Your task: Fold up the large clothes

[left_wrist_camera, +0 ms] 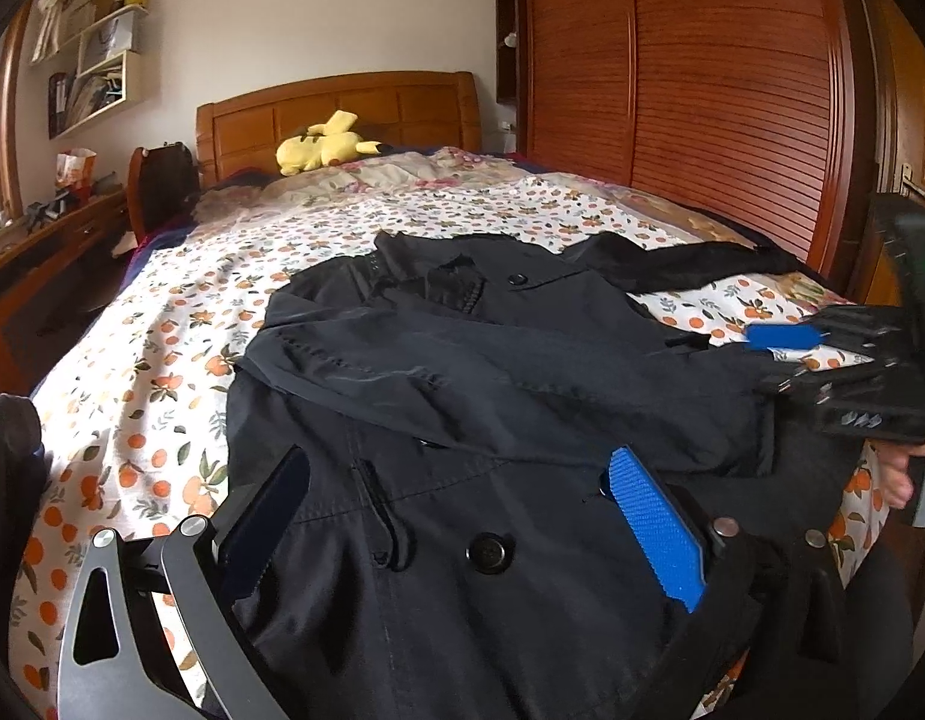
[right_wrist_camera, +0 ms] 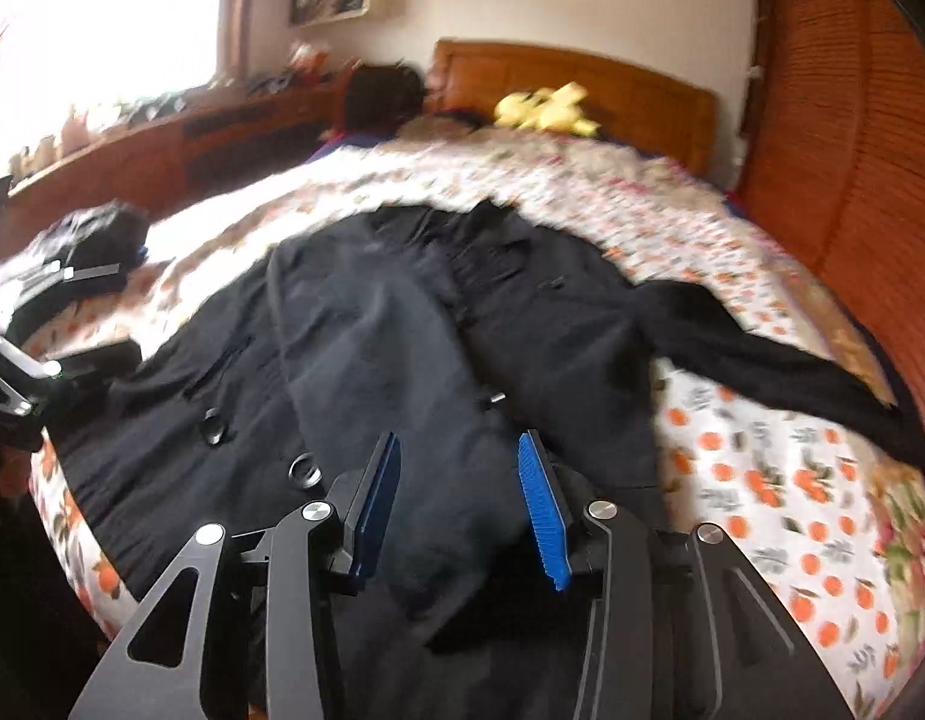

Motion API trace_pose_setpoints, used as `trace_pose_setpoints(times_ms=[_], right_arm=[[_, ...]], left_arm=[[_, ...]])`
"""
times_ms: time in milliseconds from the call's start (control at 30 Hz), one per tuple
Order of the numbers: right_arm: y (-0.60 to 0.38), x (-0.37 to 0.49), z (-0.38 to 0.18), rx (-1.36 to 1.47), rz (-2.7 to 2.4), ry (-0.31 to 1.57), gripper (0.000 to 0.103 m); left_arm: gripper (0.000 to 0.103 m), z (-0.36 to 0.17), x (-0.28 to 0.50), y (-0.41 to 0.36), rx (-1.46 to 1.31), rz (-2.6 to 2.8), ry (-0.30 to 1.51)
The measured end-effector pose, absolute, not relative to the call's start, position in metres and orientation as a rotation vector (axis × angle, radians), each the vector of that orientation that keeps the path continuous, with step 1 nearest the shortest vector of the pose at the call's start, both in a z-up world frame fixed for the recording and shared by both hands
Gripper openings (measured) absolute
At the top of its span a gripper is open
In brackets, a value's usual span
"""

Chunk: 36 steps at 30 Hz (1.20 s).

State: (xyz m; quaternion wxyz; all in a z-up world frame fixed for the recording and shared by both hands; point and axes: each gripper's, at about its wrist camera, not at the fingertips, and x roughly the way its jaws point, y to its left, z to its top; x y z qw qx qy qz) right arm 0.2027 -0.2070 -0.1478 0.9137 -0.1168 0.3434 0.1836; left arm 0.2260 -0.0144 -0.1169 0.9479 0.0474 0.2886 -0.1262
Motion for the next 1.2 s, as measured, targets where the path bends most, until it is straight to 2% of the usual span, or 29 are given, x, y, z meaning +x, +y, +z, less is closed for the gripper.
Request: trace_pose_setpoints(times_ms=[133, 267, 600, 700, 867, 1200], right_arm=[[-0.210, 0.227, -0.173, -0.279, 0.324, 0.799, 0.037], [-0.233, 0.240, -0.192, -0.192, 0.326, 0.882, 0.035], [-0.235, 0.225, -0.171, -0.179, 0.388, 0.801, 0.035], [-0.235, 0.231, -0.191, -0.212, 0.396, 0.856, 0.035], [-0.238, 0.229, -0.205, -0.207, 0.412, 0.840, 0.035], [-0.239, 0.226, -0.212, -0.208, 0.414, 0.805, 0.036]], left_arm=[[0.101, -0.121, 0.227, -0.019, 0.101, -0.270, 0.598], [0.101, -0.122, 0.226, -0.021, 0.102, -0.280, 0.598], [0.101, -0.112, 0.215, -0.022, 0.074, -0.284, 0.568], [0.101, -0.111, 0.211, -0.025, 0.079, -0.283, 0.572], [0.101, -0.106, 0.212, -0.028, 0.083, -0.263, 0.559], [0.101, -0.125, 0.274, -0.030, 0.088, -0.225, 0.594]])
